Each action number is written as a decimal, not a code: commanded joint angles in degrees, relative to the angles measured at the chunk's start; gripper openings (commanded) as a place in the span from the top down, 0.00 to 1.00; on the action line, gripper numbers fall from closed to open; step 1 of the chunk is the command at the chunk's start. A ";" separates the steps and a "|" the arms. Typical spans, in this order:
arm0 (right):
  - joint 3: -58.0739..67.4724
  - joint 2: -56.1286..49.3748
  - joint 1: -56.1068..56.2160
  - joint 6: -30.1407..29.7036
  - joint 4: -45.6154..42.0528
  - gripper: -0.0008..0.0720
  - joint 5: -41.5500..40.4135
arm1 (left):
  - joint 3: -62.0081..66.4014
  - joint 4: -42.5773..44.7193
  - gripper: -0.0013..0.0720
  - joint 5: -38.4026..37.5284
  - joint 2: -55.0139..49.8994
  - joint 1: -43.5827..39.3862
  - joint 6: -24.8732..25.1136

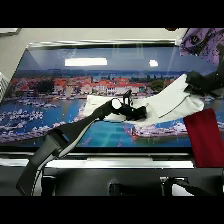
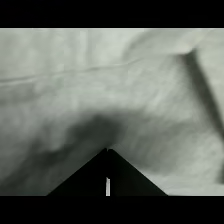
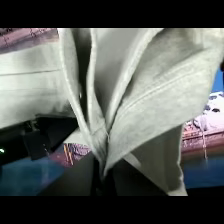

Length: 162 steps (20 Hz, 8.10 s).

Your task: Fold the clothes and pants, and hang the long-sleeved shirts on hangers.

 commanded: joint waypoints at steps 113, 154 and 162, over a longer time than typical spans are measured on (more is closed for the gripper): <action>1.38 -6.03 -17.07 20.72 -1.14 0.95 24.41 | 0.44 40.28 0.95 -44.68 31.08 47.87 -0.31; -41.44 11.50 -17.07 38.60 -44.57 0.94 4.79 | 0.44 39.85 0.95 -47.23 31.10 46.49 2.67; -41.44 11.50 -17.07 38.45 -45.66 0.94 0.48 | 0.44 39.87 0.95 -47.23 31.08 46.49 2.67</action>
